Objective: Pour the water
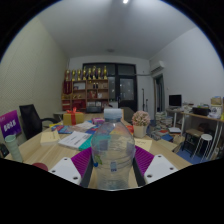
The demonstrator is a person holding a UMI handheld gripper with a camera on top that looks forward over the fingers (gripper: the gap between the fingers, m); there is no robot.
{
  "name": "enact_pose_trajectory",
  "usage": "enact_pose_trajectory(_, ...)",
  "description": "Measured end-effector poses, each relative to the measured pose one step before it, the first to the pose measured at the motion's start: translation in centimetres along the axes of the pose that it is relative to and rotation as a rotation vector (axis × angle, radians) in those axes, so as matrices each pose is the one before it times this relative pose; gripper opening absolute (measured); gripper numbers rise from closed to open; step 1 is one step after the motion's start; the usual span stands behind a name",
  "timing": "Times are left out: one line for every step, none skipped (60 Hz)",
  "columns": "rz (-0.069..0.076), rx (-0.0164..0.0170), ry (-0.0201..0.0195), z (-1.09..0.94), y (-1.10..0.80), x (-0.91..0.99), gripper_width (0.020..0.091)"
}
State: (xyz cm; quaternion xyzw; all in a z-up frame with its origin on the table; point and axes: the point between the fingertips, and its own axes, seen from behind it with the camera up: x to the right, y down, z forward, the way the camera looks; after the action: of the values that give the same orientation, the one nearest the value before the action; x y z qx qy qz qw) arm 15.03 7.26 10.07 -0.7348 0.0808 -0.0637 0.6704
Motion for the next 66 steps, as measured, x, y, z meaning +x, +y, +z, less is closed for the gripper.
enact_pose_trajectory(0.0077, 0.00638, 0.00194, -0.106, -0.063, 0.194, 0.0657)
enact_pose_trajectory(0.0037, 0.00384, 0.0007, -0.006, -0.03, 0.063, 0.0654)
enact_pose_trajectory(0.0029, 0.00334, -0.00089, 0.032, -0.045, 0.031, 0.0645)
enact_pose_trajectory(0.0038, 0.00462, -0.00271, 0.038, -0.034, -0.015, 0.0639)
enact_pose_trajectory(0.0034, 0.00597, -0.00199, -0.015, -0.063, -0.003, 0.0633)
enact_pose_trajectory(0.0039, 0.00562, -0.00144, -0.031, -0.034, 0.006, 0.0627)
enact_pose_trajectory(0.004, 0.00708, -0.00106, -0.034, -0.044, 0.03, 0.0626)
enact_pose_trajectory(0.0025, 0.00747, -0.00078, -0.017, -0.067, 0.037, 0.0622)
enact_pose_trajectory(0.0012, 0.00614, -0.00119, -0.107, -0.058, -0.044, 0.062)
enact_pose_trajectory(-0.0008, 0.00723, -0.00056, 0.359, 0.232, -0.453, 0.062)
enact_pose_trajectory(-0.0025, 0.00246, -0.00566, -0.001, -0.085, -0.093, 0.062)
enact_pose_trajectory(-0.0042, -0.00017, -0.00604, -0.037, 0.011, -0.082, 0.0617)
enact_pose_trajectory(-0.0043, -0.00136, -0.00459, -0.033, 0.006, -0.055, 0.061)
enact_pose_trajectory(-0.0058, -0.00008, 0.00153, -0.044, -0.036, 0.067, 0.0608)
enact_pose_trajectory(-0.003, 0.00076, 0.00154, 0.014, 0.221, -0.077, 0.0607)
enact_pose_trajectory(-0.0015, -0.00252, -0.00119, -0.028, -0.02, 0.005, 0.0588)
enact_pose_trajectory(-0.0011, -0.00366, 0.00072, -0.03, -0.005, 0.042, 0.0588)
enact_pose_trajectory(-0.003, -0.00449, -0.001, -0.026, 0.003, -0.037, 0.0586)
enact_pose_trajectory(-0.0049, -0.00487, -0.00214, -0.08, 0.228, -0.329, 0.056)
enact_pose_trajectory(-0.0056, -0.00832, -0.00342, -0.11, 0.033, -0.149, 0.0558)
enact_pose_trajectory(-0.0062, -0.00653, -0.00488, -0.12, -0.036, -0.141, 0.0552)
enact_pose_trajectory(-0.0079, -0.00462, -0.00537, -0.112, -0.09, -0.214, 0.054)
enact_pose_trajectory(-0.0099, 0.00126, -0.00414, -0.156, -0.267, -0.199, 0.0538)
enact_pose_trajectory(-0.0152, 0.00476, -0.00397, -0.167, -0.376, -0.262, 0.0544)
enact_pose_trajectory(-0.0226, 0.00603, -0.0043, -0.179, -0.436, -0.263, 0.0518)
enact_pose_trajectory(-0.0269, 0.00228, -0.00593, -0.441, -0.719, 0.694, 0.0515)
enact_pose_trajectory(-0.0327, 0.00839, 0.01008, -0.087, -0.368, -1.069, 0.0515)
enact_pose_trajectory(-0.0355, 0.00915, 0.0026, -0.247, -0.71, -0.243, 0.0512)
enact_pose_trajectory(-0.0384, 0.011, 0.00122, -0.267, -0.83, -0.221, 0.0516)
enact_pose_trajectory(-0.0395, 0.01497, -0.00032, -0.25, -0.922, -0.282, 0.0515)
enact_pose_trajectory(-0.0423, 0.01922, 0.00108, -0.248, -1.12, -0.3, 0.0514)
enact_pose_trajectory(-0.0465, 0.01914, 0.00466, -0.178, -1.136, -0.311, 0.0514)
enact_pose_trajectory(-0.0519, 0.01581, 0.00969, -0.208, -1.036, -0.171, 0.0511)
enact_pose_trajectory(-0.0549, 0.01481, 0.00289, -0.125, -1.017, 0.957, 0.0512)
enact_pose_trajectory(-0.0586, 0.01654, 0.02265, 0.134, -0.798, -1.392, 0.0512)
enact_pose_trajectory(-0.0622, 0.01615, 0.01093, -0.22, -1.189, -0.284, 0.0512)
enact_pose_trajectory(-0.0614, 0.01765, 0.00555, -0.235, -1.24, -0.272, 0.0512)
enact_pose_trajectory(-0.0603, 0.01849, 0.0012, -0.13, -1.267, -0.372, 0.0513)
enact_pose_trajectory(-0.058, 0.01897, -0.00144, -0.069, -1.309, -0.422, 0.0513)
enact_pose_trajectory(-0.0562, 0.01768, -0.0013, -0.022, -1.231, -0.373, 0.0512)
enact_pose_trajectory(-0.055, 0.0152, 0.0004, -0.037, -1.206, -0.266, 0.0513)
enact_pose_trajectory(-0.0534, 0.01364, 0.00191, 0.099, -1.162, -0.288, 0.0512)
enact_pose_trajectory(-0.046, 0.01842, -0.00036, 0.591, -0.447, 0.074, 0.0512)
enact_pose_trajectory(-0.0488, 0.01161, 0.00514, -0.003, -1.242, -0.47, 0.0511)
enact_pose_trajectory(-0.0516, 0.01411, -0.00044, 0.03, -1.176, -0.365, 0.0508)
enact_pose_trajectory(-0.0492, 0.0138, -0.00029, 0.067, -1.152, -0.34, 0.0513)
enact_pose_trajectory(-0.046, 0.01243, -0.00037, 0.105, -1.092, -0.316, 0.0513)
enact_pose_trajectory(-0.0422, 0.01922, -0.00902, 0.409, -0.32, 0.468, 0.0512)
enact_pose_trajectory(-0.0438, 0.00866, -0.0015, 0.118, -0.957, -0.33, 0.051)
enact_pose_trajectory(-0.0456, 0.00826, -0.00491, 0.133, -0.88, -0.389, 0.0512)
enact_pose_trajectory(-0.0468, 0.00821, -0.00569, 0.143, -0.88, -0.425, 0.0511)
enact_pose_trajectory(-0.0453, 0.00905, -0.00379, 0.159, -0.858, -0.382, 0.0512)
enact_pose_trajectory(-0.0453, 0.00971, -0.0005, 0.118, -0.825, -0.316, 0.0516)
enact_pose_trajectory(-0.0506, 0.01367, -0.00575, -0.058, -0.38, 0.256, 0.0516)
enact_pose_trajectory(-0.0529, 0.00683, -0.00083, 0.499, -1.021, -0.423, 0.0514)
enact_pose_trajectory(-0.056, 0.01016, -0.00087, 0.152, -0.835, -0.284, 0.0513)
enact_pose_trajectory(-0.0562, 0.01118, 0.00052, 0.166, -0.81, -0.26, 0.0517)
enact_pose_trajectory(-0.0558, 0.01258, 0.00373, 0.055, -0.788, -0.135, 0.0515)
enact_pose_trajectory(-0.0532, 0.01288, 0.00674, 0.098, -0.81, -0.101, 0.051)
enact_pose_trajectory(-0.052, 0.01425, 0.00838, 0.077, -0.741, 0.027, 0.052)
enact_pose_trajectory(-0.0516, 0.01577, 0.00481, -0.301, -0.449, 0.336, 0.052)
enact_pose_trajectory(-0.0502, 0.01439, 0.00498, 0.689, -0.518, -0.103, 0.0518)
enact_pose_trajectory(-0.0496, 0.0111, 0.00588, 0.032, -0.614, 0.001, 0.0515)
enact_pose_trajectory(-0.0468, 0.01019, 0.00537, 0.044, -0.575, 0.056, 0.0515)
enact_pose_trajectory(-0.043, 0.00919, 0.0039, 0.068, -0.487, -0.06, 0.0514)
enact_pose_trajectory(-0.038, 0.00786, 0.00107, 0.092, -0.428, -0.091, 0.0515)
